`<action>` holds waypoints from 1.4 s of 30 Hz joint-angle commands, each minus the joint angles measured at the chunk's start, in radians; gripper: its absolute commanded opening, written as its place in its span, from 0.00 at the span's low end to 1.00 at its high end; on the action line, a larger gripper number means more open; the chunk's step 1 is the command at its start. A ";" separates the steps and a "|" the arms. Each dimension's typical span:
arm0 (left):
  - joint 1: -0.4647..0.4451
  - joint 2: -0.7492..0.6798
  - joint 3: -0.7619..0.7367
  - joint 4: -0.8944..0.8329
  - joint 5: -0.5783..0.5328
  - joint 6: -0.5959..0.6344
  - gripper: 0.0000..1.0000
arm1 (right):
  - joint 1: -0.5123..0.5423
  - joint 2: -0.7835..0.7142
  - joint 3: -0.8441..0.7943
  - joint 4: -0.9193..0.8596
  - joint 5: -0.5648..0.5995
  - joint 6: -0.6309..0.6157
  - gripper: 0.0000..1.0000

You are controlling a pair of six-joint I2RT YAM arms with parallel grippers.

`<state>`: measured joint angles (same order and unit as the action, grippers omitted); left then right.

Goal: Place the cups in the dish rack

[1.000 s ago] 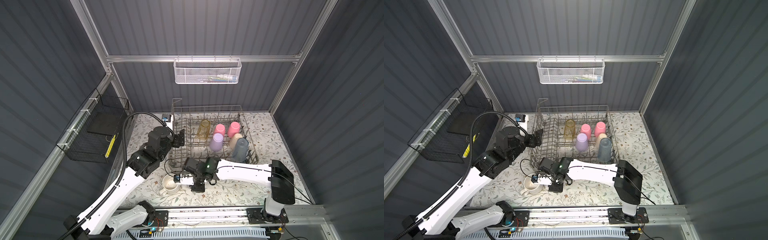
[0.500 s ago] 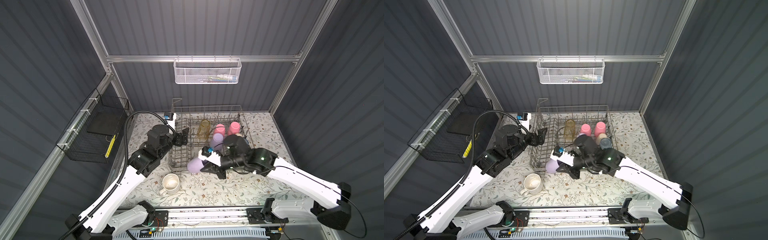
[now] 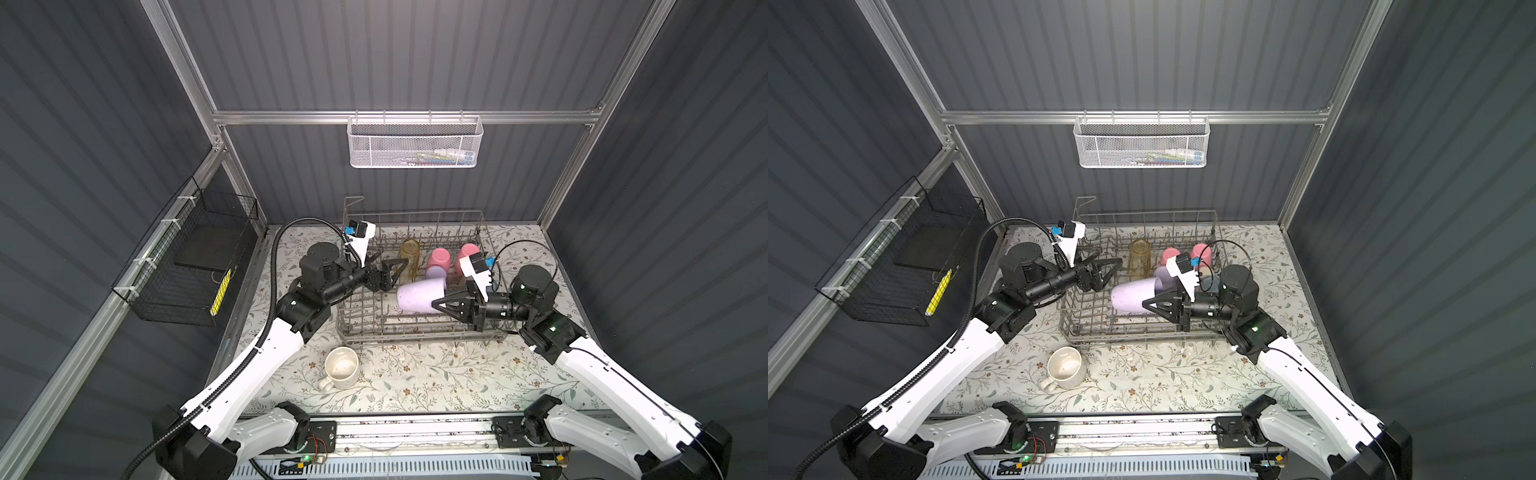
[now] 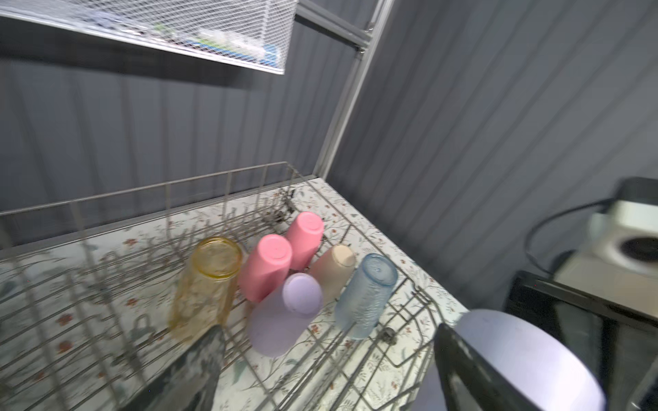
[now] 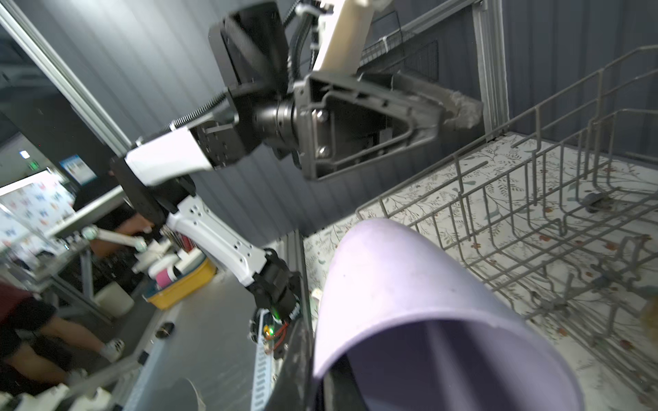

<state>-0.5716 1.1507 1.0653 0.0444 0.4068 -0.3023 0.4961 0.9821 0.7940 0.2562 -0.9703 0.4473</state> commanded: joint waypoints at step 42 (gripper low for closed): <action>0.006 0.129 -0.005 0.230 0.557 -0.031 0.84 | -0.128 0.356 -0.040 1.221 -0.233 0.864 0.05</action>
<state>-0.5686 1.2854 1.0477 0.2703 0.9298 -0.3443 0.3691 1.3346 0.7204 1.4265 -1.2083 1.3022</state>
